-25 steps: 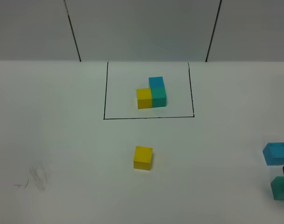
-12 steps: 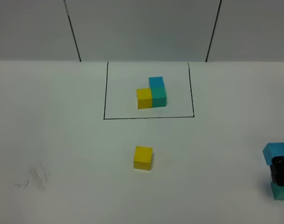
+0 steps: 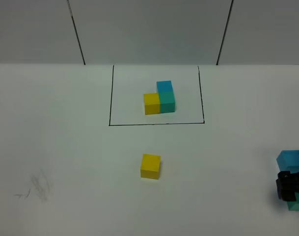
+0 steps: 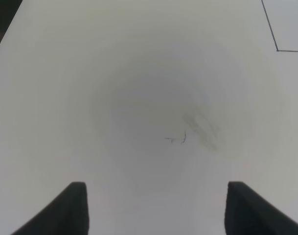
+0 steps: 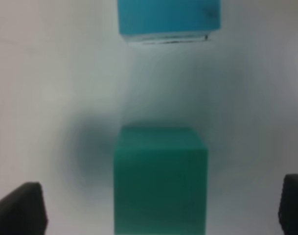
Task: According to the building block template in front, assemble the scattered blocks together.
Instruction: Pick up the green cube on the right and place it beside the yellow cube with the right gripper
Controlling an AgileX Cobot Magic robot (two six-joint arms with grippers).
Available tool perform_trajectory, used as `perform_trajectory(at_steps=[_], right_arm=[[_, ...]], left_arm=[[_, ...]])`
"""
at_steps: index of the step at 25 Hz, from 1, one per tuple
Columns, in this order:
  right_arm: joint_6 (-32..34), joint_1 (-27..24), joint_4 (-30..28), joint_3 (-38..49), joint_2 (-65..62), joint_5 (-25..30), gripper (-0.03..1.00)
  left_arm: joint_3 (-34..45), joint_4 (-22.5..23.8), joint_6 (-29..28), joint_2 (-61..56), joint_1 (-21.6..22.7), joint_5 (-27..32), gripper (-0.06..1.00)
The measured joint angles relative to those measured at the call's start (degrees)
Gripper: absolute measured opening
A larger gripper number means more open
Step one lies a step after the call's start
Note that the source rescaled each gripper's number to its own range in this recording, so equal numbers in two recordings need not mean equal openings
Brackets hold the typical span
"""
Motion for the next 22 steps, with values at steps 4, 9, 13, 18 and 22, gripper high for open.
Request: perform_trajectory(at_steps=[4,9,13,18,22], right_arm=[[0.0,0.0,0.5,0.1,2.1,-1.5,0.95],[0.0,0.0,1.1,0.2,4.1,-2.6,0.89],[0.0,0.0,1.3,0.2,5.4,-2.8,0.78],[0.0,0.0,1.3,0.2,6.0,-3.1,0.52],[0.0,0.0,1.3,0.2,6.2,-3.2,0.27]], left_arm=[[0.0,0.0,0.0,0.0,0.0,0.0,0.36],[0.0,0.1,0.0,0.0,0.0,0.1,0.36],[0.0,0.1,0.0,0.0,0.0,0.1,0.36],[0.0,0.1,0.0,0.0,0.0,0.0,0.36],[0.0,0.1,0.0,0.0,0.0,0.0,0.36]])
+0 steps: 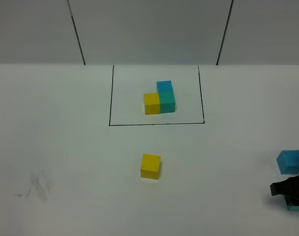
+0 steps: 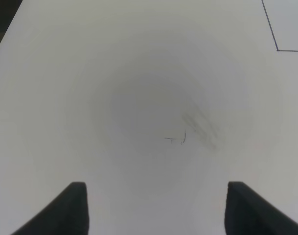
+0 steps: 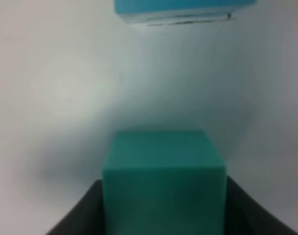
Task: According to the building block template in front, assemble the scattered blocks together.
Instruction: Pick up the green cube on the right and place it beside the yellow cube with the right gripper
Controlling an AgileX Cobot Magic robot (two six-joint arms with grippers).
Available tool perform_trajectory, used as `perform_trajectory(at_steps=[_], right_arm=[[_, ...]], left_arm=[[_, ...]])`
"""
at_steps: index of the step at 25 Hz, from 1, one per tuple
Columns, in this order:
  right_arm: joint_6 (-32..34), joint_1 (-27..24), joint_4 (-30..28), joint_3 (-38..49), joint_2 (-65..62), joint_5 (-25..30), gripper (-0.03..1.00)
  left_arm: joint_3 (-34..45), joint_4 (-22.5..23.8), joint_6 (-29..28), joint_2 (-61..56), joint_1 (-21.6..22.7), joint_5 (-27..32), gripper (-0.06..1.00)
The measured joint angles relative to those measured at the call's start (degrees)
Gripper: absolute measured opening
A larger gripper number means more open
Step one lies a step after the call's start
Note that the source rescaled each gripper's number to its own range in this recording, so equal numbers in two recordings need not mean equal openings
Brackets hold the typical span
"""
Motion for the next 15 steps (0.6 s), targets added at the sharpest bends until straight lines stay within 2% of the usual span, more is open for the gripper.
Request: perform_trajectory(at_steps=[7,12,15], right_arm=[[-1.1,0.1,2.3,0.0,-0.4,0.8,0.26],[-4.2,2.9,4.5,-0.1,-6.5,2.9,0.26],[-6.9,5.3,5.8,-2.4,-10.3,6.0,0.26]], left_arm=[[0.0,0.0,0.0,0.0,0.0,0.1,0.36],[0.0,0.0,0.0,0.0,0.0,0.0,0.36],[0.0,0.0,0.0,0.0,0.0,0.0,0.36]])
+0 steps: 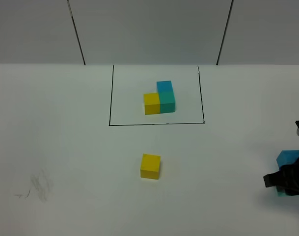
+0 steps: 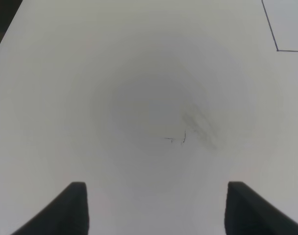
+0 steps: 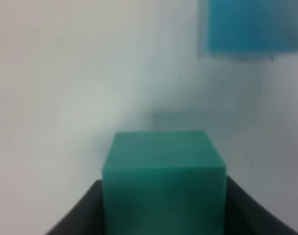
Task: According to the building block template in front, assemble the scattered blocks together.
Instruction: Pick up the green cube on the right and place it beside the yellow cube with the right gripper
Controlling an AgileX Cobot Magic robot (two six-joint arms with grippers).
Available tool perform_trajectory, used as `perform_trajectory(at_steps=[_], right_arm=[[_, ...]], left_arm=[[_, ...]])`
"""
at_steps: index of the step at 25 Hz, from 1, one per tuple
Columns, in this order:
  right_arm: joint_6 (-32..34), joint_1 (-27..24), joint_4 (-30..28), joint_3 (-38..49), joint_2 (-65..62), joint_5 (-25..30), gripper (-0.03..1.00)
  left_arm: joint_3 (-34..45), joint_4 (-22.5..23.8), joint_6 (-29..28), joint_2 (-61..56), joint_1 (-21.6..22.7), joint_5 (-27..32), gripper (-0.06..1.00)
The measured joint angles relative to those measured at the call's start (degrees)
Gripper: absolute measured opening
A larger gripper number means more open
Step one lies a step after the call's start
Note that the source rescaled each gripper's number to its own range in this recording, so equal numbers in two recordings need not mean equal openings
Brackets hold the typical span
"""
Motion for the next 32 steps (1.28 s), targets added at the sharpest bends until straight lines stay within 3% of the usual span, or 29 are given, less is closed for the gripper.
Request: perform_trajectory(at_steps=[7,18,23,32], right_arm=[[-19.9,8.1,4.4,-11.8,1.4,10.7,0.26],[-39.0,17.9,1.6,-24.0,15.6,13.6,0.26],[-44.1,21.1,0.9,-30.1,21.2,14.9,0.26],[-47.3,24.6,-0.1,-37.2,28.7,16.5,0.26]], left_arm=[[0.0,0.0,0.0,0.0,0.0,0.0,0.36],[0.0,0.0,0.0,0.0,0.0,0.0,0.36],[0.0,0.0,0.0,0.0,0.0,0.0,0.36],[0.0,0.0,0.0,0.0,0.0,0.0,0.36]])
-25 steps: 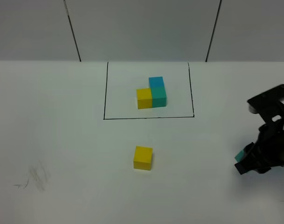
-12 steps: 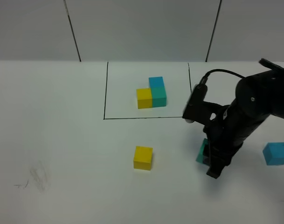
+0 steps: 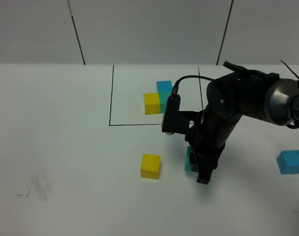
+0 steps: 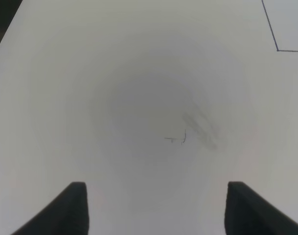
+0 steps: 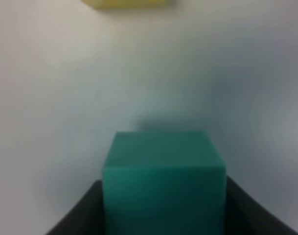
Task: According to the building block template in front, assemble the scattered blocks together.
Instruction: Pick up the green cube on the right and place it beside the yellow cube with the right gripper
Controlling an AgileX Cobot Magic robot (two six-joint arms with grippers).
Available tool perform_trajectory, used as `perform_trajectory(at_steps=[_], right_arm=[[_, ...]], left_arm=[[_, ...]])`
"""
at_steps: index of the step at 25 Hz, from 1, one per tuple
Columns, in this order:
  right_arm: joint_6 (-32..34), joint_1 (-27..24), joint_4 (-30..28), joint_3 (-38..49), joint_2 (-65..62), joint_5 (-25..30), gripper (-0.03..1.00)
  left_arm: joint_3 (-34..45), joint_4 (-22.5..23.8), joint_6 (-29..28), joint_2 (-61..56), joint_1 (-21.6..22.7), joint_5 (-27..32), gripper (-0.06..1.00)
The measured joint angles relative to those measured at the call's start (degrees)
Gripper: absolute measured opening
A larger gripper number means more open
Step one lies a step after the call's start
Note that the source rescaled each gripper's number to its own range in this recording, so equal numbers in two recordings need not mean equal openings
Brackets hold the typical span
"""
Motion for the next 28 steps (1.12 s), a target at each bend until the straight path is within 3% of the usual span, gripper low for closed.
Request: perform_trajectory(at_steps=[13,28], right_arm=[[-3.3,3.6,-1.7,-4.1,2.5,0.4,0.26],[-5.8,3.8,-1.8,-4.1,3.7,-1.5,0.26]], left_arm=[[0.0,0.0,0.0,0.0,0.0,0.1,0.36],[0.0,0.0,0.0,0.0,0.0,0.1,0.36]])
